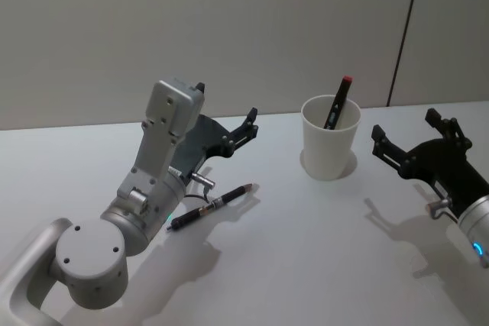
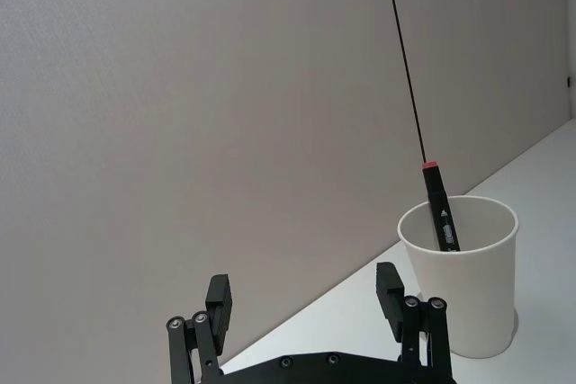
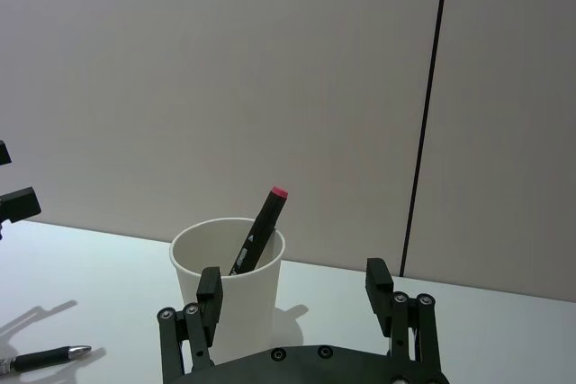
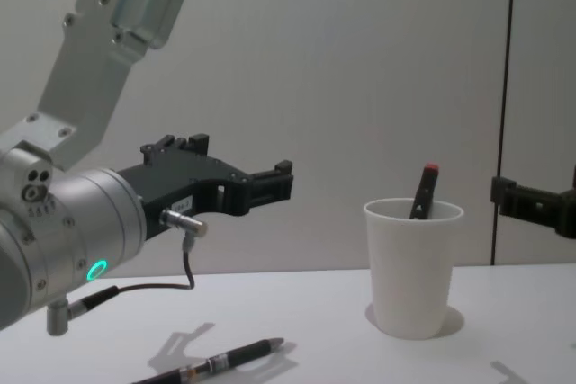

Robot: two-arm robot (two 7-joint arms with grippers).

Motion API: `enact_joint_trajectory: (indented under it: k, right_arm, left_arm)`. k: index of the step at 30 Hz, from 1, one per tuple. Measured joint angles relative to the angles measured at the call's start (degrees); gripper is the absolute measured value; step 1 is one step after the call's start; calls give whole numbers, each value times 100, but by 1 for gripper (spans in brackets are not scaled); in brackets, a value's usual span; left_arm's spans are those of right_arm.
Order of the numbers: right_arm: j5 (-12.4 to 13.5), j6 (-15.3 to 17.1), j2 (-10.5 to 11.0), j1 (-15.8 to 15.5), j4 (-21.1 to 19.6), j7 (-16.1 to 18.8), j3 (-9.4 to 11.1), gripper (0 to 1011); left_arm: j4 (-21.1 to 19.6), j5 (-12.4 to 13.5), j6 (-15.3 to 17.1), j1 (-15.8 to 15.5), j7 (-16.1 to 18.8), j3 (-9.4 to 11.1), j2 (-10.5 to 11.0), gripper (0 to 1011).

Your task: Place the pen into the pen holder.

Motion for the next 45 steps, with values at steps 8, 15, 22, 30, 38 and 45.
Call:
enact_joint_trajectory:
  k: [8, 15, 22, 30, 38, 45]
  right_arm:
    - [-2, 2, 2, -10, -11, -8, 0, 1001]
    - [-2, 2, 0, -10, -12, -8, -4, 1001]
    - [-2, 1, 0, -10, -11, -8, -4, 1001]
    - [-2, -2, 0, -10, -11, -8, -4, 1001]
    - [-2, -3, 0, -10, -11, -8, -4, 1001]
    - [-2, -3, 0, -9, -11, -8, -4, 1001]
  left_arm:
    - [0, 0, 0, 0, 0, 0, 0, 1001]
    - [-3, -18, 0, 5, -54, -9, 3, 1001]
    - [-44, -164, 50, 26, -279, -52, 61, 1001]
    - [-167, -443, 201, 107, -675, -177, 276, 1001]
    - [-309, -674, 414, 219, -971, -321, 554, 1001]
    - [-437, -835, 643, 319, -1183, -449, 804, 1001]
